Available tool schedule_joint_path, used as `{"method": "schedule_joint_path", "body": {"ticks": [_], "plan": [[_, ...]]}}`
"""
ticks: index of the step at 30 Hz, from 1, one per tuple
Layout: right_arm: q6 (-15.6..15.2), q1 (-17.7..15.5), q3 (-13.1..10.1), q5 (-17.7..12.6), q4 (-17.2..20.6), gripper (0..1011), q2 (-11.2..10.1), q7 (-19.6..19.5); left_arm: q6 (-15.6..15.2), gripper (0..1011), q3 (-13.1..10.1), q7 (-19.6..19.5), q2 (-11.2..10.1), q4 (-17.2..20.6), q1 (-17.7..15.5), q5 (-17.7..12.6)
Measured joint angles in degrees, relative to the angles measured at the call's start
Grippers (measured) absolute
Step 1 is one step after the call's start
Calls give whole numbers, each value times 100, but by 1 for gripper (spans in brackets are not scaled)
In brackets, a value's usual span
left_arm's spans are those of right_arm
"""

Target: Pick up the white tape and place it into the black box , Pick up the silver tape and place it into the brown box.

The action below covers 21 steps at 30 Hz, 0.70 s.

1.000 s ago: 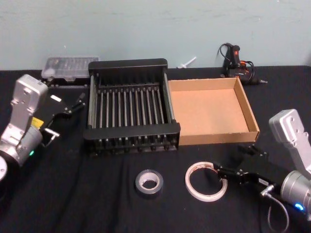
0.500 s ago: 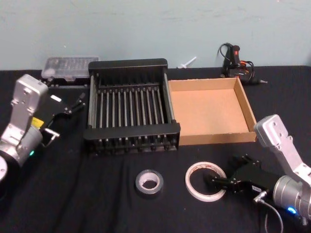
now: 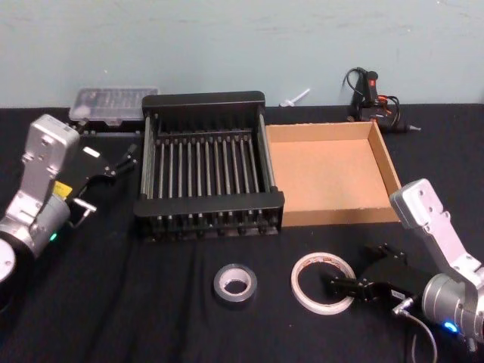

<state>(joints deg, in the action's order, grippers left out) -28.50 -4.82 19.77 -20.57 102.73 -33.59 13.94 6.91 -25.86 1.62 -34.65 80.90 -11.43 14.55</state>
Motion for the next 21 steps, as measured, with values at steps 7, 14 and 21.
{"method": "schedule_joint_path", "body": {"ticks": [7,14,21], "plan": [[-70,35,-10,99,-45,1002,75,56,0,1001,0,0,0,0,0,0],[-106,38,-34,184,-67,1002,135,132,0,1001,0,0,0,0,0,0],[-128,28,-73,281,-83,1002,198,201,0,1001,0,0,0,0,0,0]]}}
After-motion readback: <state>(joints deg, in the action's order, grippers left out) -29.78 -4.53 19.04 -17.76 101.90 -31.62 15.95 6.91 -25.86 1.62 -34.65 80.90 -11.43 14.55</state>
